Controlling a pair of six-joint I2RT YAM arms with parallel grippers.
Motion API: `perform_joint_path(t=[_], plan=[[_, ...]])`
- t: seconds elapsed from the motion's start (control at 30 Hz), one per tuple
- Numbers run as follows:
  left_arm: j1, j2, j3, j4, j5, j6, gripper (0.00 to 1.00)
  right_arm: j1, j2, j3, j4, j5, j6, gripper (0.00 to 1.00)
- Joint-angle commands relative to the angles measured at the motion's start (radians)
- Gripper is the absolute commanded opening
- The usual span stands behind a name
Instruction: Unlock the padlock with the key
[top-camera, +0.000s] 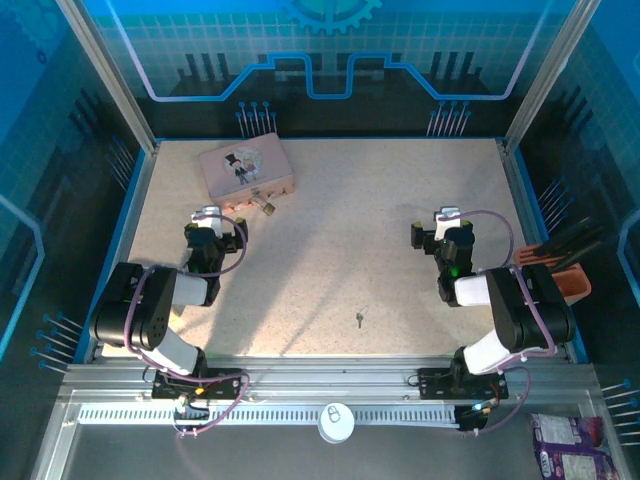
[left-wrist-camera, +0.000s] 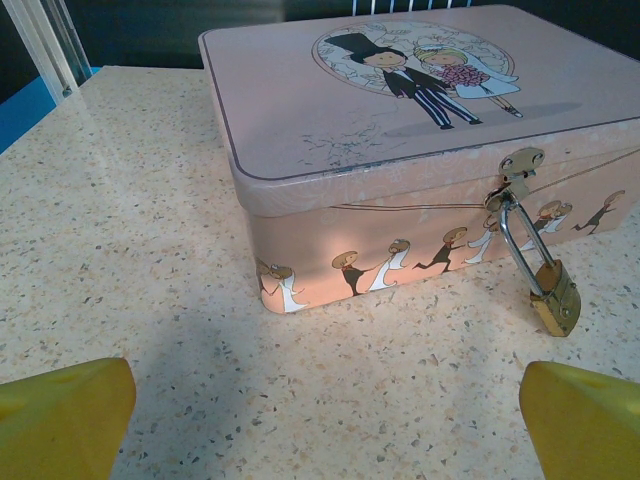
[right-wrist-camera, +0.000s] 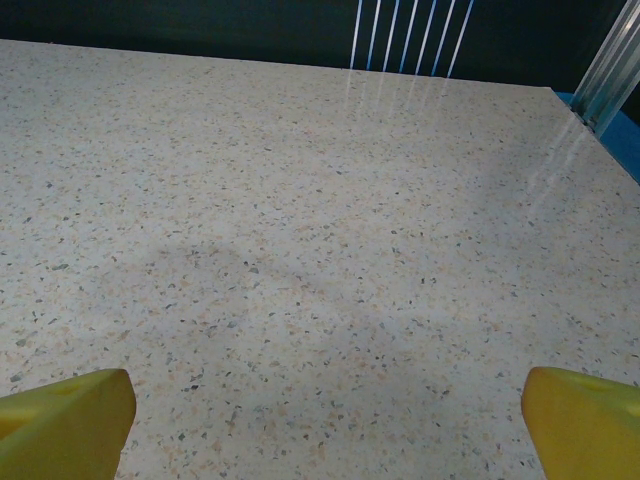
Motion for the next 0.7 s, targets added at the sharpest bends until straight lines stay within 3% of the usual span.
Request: perform_joint_path(t=[0.0,0.13,0.23,0.4,0.57,0.67], plan=[[-0.026,-0.024,-0.062,0.119,0.044,0.047,0.99,0.026,-0.002,0.014,0.030,-0.021,-0.034,1.00],[-0.104,-0.153,-0.143,0.174,0.017,0.142,0.99,0.062,-0.098,-0.036,0.049,0.020,-0.070,1.00],[-0.195,-0.341,-0.118,-0.017,-0.057,0.174,0.99,0.128,-0.257,-0.025,-0.101,0.065,-0.128,1.00],[-0.199,-0.589,0.114,-0.616,-0.042,-0.153,0.99,0.173,-0.527,0.069,-0.430,-0.027,-0.022,1.00],[-0.194,-0.655,0.326,-1.118,-0.186,-0.501,0.99,0.164,-0.692,0.264,-0.892,-0.056,0.302,1.00],[-0.190,-0.715,0.316,-1.166,-0.123,-0.508,0.99,0.105,-0.743,0.333,-1.184,-0.051,0.533,1.00]])
